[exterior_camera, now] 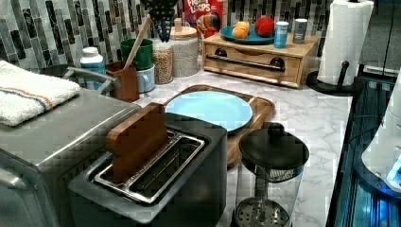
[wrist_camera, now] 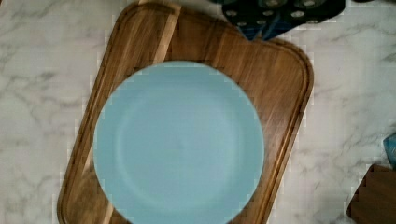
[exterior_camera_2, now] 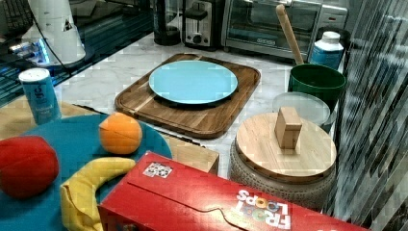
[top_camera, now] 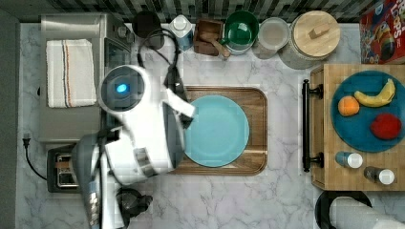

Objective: Pick up the toast.

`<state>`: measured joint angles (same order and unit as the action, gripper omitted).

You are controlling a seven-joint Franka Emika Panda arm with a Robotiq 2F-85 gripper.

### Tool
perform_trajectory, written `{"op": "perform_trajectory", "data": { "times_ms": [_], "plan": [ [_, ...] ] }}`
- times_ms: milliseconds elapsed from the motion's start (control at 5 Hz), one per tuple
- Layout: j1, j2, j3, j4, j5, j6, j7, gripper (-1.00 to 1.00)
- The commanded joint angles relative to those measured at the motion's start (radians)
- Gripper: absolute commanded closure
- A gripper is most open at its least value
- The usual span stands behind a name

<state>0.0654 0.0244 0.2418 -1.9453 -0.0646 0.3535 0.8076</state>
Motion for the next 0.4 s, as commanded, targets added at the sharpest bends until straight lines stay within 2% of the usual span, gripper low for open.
{"op": "perform_trajectory", "data": {
  "times_ms": [200, 400],
  "plan": [
    [0.061, -0.091, 0.109, -0.023, 0.105, 0.01, 0.217, 0.81],
    [0.079, -0.086, 0.137, -0.009, 0.122, -0.013, 0.293, -1.0]
  ]
}}
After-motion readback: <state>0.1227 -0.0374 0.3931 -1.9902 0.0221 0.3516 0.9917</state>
